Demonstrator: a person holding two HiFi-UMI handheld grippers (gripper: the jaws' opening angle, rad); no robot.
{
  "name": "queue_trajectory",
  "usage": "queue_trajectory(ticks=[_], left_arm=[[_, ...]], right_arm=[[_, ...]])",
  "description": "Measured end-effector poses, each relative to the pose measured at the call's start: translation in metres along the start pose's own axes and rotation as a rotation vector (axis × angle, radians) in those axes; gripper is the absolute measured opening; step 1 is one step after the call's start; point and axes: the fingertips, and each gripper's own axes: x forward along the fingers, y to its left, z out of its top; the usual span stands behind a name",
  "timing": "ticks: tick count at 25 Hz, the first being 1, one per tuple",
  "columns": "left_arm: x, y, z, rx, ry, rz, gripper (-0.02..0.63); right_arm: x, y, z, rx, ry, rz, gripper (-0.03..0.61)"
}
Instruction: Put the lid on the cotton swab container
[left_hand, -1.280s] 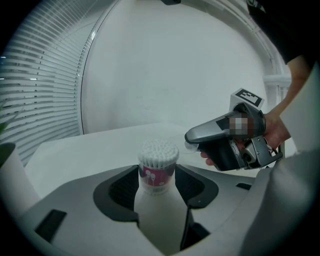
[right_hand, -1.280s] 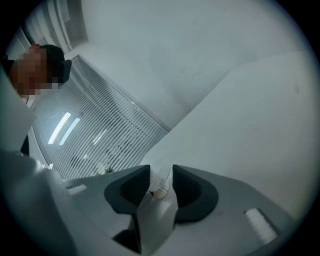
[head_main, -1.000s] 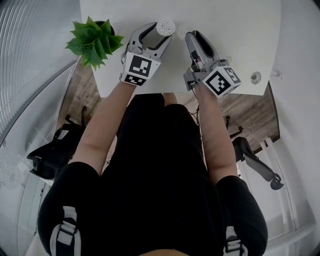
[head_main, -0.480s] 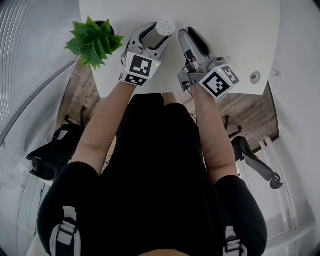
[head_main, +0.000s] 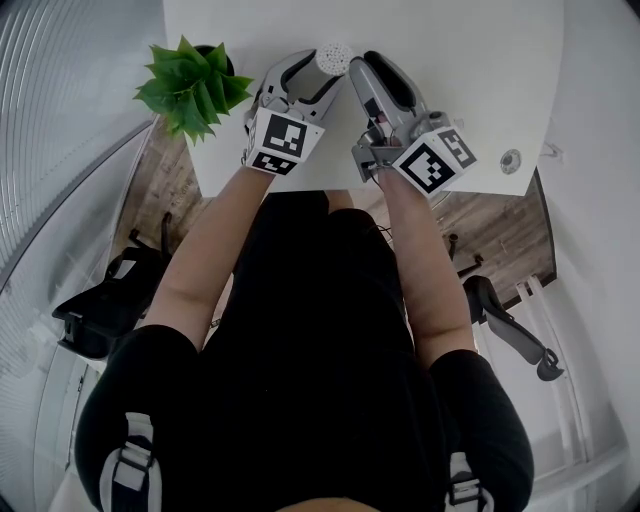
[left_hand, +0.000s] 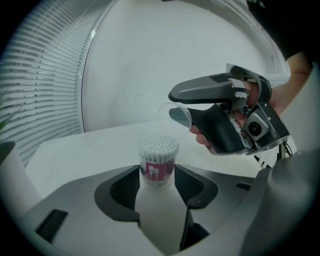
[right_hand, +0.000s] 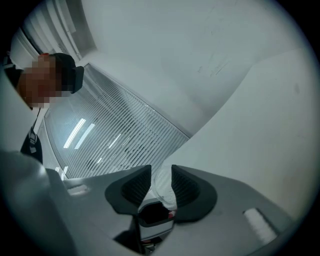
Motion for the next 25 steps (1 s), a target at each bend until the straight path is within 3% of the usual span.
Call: queue_trajectory(ticks=[9, 14, 16, 25], left_arm=[[0.0, -0.001, -0.003, 0.009, 0.019, 0.002, 0.223], [0.0, -0.001, -0.002, 0.015, 0.021, 0.003, 0.222], [0.0, -0.001, -0.003, 0.015, 0.024, 0.001, 0.221], [0.001, -0.002, -0.003, 0.013, 0.017, -0.001, 0.221]], right_arm=[[0.012, 0.005, -0.017, -0.039, 0.055, 0.018, 0.121], [0.015, -0.002, -0.025, -0.069, 0.095, -0.017, 0.114], [0.017, -0.002, -0.027, -0.129, 0.117, -0.038, 0.11], [0.025, -0.001, -0.043, -0.572, 0.254, -0.134, 0.112]])
